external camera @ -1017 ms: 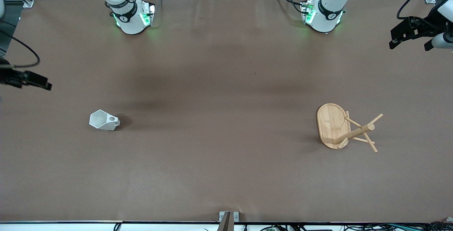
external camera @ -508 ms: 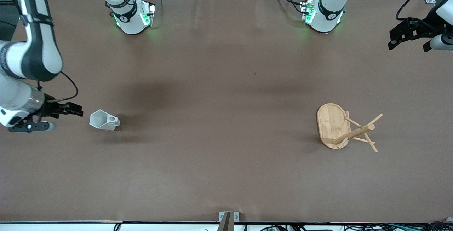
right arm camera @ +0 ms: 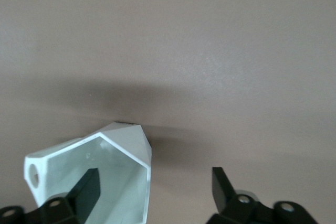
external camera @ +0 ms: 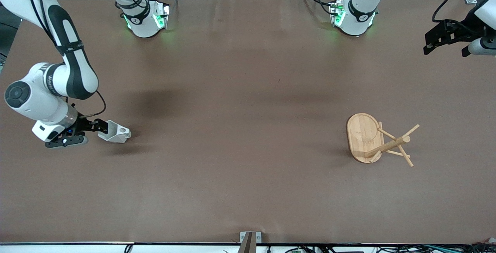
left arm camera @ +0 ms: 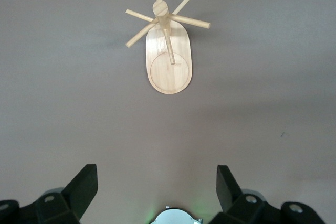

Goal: Hang cup on rack
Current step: 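Reach the right gripper down to the white cup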

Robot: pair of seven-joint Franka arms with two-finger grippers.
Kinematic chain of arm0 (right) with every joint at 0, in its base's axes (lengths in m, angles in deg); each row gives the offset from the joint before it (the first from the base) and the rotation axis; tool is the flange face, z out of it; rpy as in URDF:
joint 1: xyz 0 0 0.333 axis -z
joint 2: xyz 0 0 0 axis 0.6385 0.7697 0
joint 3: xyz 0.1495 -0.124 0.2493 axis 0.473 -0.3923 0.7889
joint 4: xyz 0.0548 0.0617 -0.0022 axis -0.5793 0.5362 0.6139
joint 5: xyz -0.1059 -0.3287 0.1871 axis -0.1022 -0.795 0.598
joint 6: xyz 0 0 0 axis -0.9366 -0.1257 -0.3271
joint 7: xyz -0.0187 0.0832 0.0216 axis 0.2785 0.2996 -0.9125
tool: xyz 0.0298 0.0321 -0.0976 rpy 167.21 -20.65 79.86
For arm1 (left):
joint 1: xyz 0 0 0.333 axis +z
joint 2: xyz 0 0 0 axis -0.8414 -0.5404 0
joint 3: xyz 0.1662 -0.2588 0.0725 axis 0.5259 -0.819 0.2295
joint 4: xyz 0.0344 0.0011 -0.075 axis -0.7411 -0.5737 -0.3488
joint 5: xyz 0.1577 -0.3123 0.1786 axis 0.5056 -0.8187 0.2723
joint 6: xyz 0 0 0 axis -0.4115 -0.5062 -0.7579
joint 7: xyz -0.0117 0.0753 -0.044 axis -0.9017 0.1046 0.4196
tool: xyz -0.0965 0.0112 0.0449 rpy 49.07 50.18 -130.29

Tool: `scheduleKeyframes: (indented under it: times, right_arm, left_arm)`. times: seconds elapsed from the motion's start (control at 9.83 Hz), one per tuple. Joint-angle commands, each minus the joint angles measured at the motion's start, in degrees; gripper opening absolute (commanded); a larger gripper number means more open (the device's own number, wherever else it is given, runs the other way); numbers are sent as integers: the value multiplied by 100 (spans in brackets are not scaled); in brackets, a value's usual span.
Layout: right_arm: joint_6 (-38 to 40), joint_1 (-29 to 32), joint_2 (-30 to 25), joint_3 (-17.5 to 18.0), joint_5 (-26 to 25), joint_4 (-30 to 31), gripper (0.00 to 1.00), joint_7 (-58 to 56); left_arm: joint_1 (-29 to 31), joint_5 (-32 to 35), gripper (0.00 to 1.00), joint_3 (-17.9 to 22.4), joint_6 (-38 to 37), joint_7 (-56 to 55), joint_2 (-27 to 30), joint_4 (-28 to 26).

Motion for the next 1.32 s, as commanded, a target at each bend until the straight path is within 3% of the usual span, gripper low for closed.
scheduleKeyframes:
  times: [0.0, 0.2, 0.61, 0.71, 1.02, 1.22]
  right_arm:
    - [-356, 60, -64, 62, -17, 322, 74, -161]
    - [-365, 43, -37, 71, 53, 314, 49, -144]
    - [-576, 87, 77, 71, 106, 296, 17, -135]
    - [-567, 61, 86, 71, 228, 296, 4, -118]
    - [-297, 17, 59, 71, 290, 165, 0, -109]
    - [1183, 8, -2, 97, 308, -718, 0, -83]
  left_arm:
    - [19, 77, 100, -15, -88, 96, -119, -19]
    - [10, 86, 100, -24, -97, 96, -119, -28]
    - [19, 103, 100, 20, -97, 219, -136, -37]
    - [28, 112, 100, 20, -88, 219, -136, -19]
    - [19, 103, 100, 20, -97, 219, -127, -19]
    - [19, 94, 100, 11, -97, 227, -136, -45]
